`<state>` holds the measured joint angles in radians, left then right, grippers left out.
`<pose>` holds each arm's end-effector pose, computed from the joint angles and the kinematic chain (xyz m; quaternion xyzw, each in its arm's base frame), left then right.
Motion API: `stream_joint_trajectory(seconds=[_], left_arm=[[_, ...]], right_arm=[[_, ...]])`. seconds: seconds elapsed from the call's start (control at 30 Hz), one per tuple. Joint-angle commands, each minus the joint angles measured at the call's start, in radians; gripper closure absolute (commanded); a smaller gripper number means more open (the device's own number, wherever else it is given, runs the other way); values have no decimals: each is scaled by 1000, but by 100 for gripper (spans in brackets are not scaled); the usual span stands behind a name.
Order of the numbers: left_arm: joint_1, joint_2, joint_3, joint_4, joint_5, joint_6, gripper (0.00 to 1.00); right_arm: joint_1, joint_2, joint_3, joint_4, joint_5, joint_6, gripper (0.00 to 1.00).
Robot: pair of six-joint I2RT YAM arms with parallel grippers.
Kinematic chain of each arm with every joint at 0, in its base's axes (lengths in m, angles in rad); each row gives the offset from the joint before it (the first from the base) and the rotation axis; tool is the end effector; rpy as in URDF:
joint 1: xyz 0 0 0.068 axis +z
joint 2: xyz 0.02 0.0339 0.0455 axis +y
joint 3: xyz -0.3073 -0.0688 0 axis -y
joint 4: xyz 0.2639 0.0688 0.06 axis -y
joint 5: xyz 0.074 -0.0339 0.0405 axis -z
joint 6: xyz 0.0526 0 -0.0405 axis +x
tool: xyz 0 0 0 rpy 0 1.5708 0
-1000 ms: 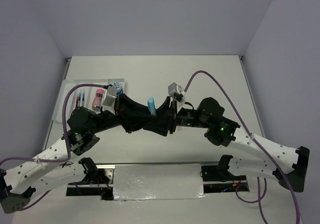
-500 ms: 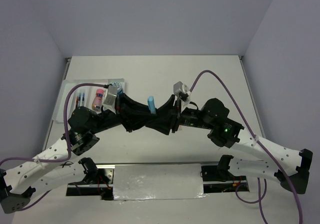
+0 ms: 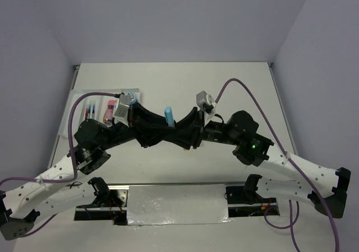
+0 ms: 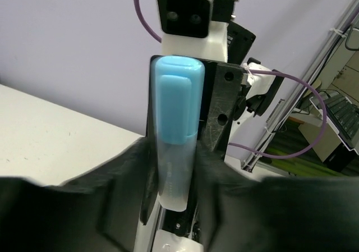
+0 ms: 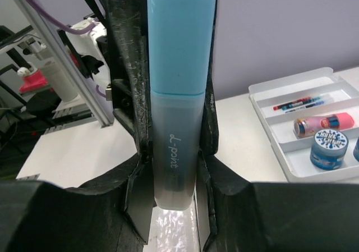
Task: Sort the stationery into containers
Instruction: Close the pen cap on the pen, then place the pen in the storage box.
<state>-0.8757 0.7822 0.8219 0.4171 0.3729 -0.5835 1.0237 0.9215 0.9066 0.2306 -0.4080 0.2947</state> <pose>0.0965 -0.1457 0.4548 0.2313 0.4910 -0.6291 0.5565 0.0958 0.1974 0.4405 -0.3663 0.5173 0.5677 0.5253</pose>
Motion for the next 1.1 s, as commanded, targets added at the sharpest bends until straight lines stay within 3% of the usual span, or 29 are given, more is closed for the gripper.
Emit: stream_joint_trajectory(seconds=[0.0, 0.17, 0.27, 0.6, 0.9, 0.97, 1.07], left_arm=[[-5, -4, 57, -24, 6, 19, 46], [-5, -6, 115, -89, -12, 70, 11], [-5, 2, 154, -118, -25, 86, 1], [-3, -3, 218, -173, -131, 117, 1], [-5, 2, 189, -133, -89, 85, 13], [-5, 8, 180, -115, -60, 70, 20], [-5, 14, 158, -92, -34, 53, 40]], right_arm=[[6, -22, -14, 84, -25, 6, 100], [7, -13, -35, 108, -58, 20, 100], [7, -7, -58, 134, -106, 30, 100], [7, -3, -57, 131, -135, 29, 100], [7, 4, -21, 78, -101, 4, 100], [7, 4, -15, 69, -75, 1, 100], [7, 16, 6, 50, -64, -6, 100]])
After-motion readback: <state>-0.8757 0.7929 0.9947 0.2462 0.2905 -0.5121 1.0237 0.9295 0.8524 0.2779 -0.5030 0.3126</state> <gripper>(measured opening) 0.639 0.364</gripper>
